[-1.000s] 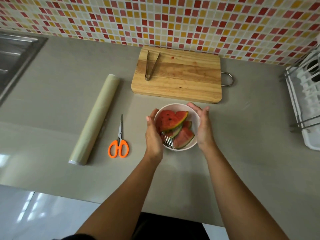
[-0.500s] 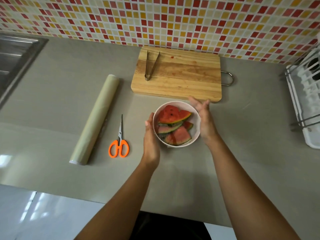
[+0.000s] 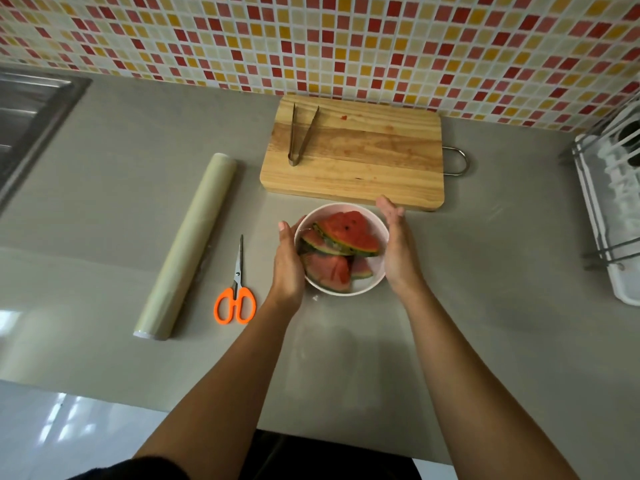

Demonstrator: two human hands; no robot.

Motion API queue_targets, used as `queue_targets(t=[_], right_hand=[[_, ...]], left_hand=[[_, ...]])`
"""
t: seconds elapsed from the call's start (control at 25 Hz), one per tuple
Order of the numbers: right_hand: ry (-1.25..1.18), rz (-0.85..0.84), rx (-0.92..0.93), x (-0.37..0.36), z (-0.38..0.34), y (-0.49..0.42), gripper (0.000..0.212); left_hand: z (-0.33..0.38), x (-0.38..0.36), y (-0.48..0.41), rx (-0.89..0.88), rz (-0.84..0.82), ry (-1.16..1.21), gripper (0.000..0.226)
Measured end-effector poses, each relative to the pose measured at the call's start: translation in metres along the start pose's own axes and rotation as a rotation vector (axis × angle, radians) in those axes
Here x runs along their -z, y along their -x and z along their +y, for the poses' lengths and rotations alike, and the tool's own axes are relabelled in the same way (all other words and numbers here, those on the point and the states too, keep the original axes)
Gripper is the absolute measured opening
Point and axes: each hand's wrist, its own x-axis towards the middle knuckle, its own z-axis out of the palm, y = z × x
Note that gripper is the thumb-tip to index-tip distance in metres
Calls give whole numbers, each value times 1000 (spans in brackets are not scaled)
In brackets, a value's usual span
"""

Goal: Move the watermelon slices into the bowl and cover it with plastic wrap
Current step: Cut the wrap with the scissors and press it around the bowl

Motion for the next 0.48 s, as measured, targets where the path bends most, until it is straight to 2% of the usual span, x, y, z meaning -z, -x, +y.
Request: queue_targets(t=[0.08, 0.24, 0.36, 0.48], right_hand=[[-75, -13, -47, -6, 4, -5, 52], [-274, 129, -132, -14, 13, 2, 58], [-170, 213, -160, -15, 9, 8, 65], [-60, 314, -165, -18, 5, 15, 63]], left_hand=[[7, -2, -9, 36, 1, -54, 67], [14, -4, -21, 126, 18, -270, 82], [19, -8, -23, 131, 68, -465, 101], [23, -12, -18, 58, 160, -618, 91]])
